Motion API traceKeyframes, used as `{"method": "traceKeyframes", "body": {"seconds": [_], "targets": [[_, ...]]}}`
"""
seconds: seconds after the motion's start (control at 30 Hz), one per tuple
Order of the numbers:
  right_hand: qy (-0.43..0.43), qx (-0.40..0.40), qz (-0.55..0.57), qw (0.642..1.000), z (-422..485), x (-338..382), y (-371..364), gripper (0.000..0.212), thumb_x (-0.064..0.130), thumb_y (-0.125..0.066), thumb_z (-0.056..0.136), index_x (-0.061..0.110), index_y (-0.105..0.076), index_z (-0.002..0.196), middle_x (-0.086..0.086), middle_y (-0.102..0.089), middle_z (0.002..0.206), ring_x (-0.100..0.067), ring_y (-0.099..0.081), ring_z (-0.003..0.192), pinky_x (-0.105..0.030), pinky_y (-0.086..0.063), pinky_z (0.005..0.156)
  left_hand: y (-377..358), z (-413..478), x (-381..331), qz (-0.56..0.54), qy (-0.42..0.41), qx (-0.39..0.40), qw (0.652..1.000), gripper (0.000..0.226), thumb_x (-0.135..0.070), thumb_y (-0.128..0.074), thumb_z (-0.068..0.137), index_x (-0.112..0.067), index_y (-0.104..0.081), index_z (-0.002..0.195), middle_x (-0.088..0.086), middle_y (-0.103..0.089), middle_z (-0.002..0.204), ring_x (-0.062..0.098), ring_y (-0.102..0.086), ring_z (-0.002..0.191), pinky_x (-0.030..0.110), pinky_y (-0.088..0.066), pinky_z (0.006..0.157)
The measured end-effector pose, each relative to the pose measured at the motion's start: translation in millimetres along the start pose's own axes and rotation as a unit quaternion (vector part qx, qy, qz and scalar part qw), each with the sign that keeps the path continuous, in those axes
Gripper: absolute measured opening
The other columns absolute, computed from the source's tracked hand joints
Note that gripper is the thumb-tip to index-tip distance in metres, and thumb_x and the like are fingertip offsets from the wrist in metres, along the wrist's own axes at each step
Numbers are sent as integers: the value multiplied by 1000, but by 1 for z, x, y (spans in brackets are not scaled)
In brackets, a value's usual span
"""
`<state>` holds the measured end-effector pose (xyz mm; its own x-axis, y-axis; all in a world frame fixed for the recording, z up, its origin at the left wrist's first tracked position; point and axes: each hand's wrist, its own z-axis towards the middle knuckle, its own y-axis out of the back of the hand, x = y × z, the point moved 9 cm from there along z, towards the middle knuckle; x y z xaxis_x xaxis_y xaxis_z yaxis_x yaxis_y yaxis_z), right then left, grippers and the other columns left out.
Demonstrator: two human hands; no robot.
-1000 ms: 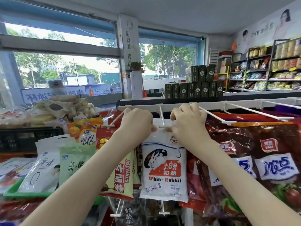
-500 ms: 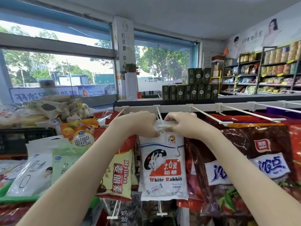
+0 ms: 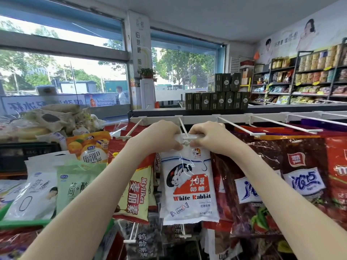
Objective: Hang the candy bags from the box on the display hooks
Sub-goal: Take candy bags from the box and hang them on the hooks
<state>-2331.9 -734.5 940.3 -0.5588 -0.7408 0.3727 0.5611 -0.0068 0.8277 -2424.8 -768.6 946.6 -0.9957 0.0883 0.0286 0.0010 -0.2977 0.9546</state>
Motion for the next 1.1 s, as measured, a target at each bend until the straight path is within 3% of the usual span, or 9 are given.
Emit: {"method": "traceKeyframes", "body": {"seconds": [0.13, 0.23, 0.43, 0.6, 0.7, 0.77, 0.9, 1.0, 1.1], "targets": [[-3, -22, 3, 1000, 0, -4, -2, 17, 27, -69, 79, 38, -57, 73, 14, -63, 75, -18, -54, 92, -38, -37, 90, -2, -2, 3, -3, 14, -26, 1000, 34, -38, -60, 90, -17, -60, 117, -1, -58, 94, 16, -46, 83, 28, -36, 71], [0, -27, 20, 999, -1, -6, -2, 20, 26, -69, 80, 40, -57, 70, 14, -63, 74, -15, -55, 90, -42, -36, 95, -2, -4, 4, -13, 14, -39, 999, 33, -38, -59, 91, -17, -61, 116, -1, -56, 93, 16, -46, 82, 27, -37, 72], [16, -24, 2, 1000, -1, -7, -2, 11, 34, -63, 87, 33, -64, 98, 13, -66, 93, -9, -55, 100, -42, -31, 103, -4, -3, 3, -21, 16, -26, 999, 34, -37, -53, 95, -15, -58, 121, 5, -62, 110, 21, -53, 96, 26, -35, 75], [9, -93, -110, 989, 3, -3, -1, 9, 39, -61, 89, 35, -54, 86, 16, -54, 71, -8, -47, 83, -27, -13, 78, -3, -1, 4, -16, 25, -37, 999, 27, -38, -57, 93, -17, -64, 107, -4, -51, 78, 17, -50, 80, 29, -36, 67], [-2, -129, -119, 985, -3, 0, 1, 6, 33, -57, 92, 31, -57, 86, 12, -61, 74, -8, -50, 84, -32, -14, 99, -1, -2, 5, -16, 33, -36, 999, 25, -39, -57, 92, -18, -64, 104, -6, -50, 73, 17, -52, 79, 30, -39, 67], [7, -179, -165, 970, -15, 7, 8, 10, 30, -53, 94, 29, -62, 96, 11, -65, 87, -9, -53, 97, -34, -8, 104, -2, -6, 1, 1, 42, -36, 998, 27, -38, -53, 94, -17, -61, 110, -2, -60, 88, 21, -56, 88, 34, -45, 76], [93, -269, -208, 936, -53, 23, 15, 20, 23, -57, 88, 20, -64, 107, 6, -68, 100, -14, -57, 106, -34, -16, 101, 12, -40, -13, 81, 70, -164, 981, 33, -21, -51, 93, -10, -46, 124, 8, -53, 121, 27, -51, 111, 38, -39, 94], [148, -236, -178, 944, -81, 20, 11, 27, 24, -51, 89, 16, -63, 111, 3, -65, 106, -14, -53, 108, -29, -26, 95, 25, -80, -40, 85, 75, -302, 947, 29, -5, -60, 76, -3, -50, 104, 14, -53, 98, 31, -52, 88, 39, -43, 74], [168, -216, -173, 946, -105, 5, 14, 26, 21, -53, 89, 14, -62, 113, 2, -63, 111, -13, -50, 113, -30, -34, 96, 19, -90, -73, 51, 17, -348, 936, 30, -21, -64, 77, -2, -54, 98, 17, -52, 92, 33, -50, 82, 41, -45, 69]]}}
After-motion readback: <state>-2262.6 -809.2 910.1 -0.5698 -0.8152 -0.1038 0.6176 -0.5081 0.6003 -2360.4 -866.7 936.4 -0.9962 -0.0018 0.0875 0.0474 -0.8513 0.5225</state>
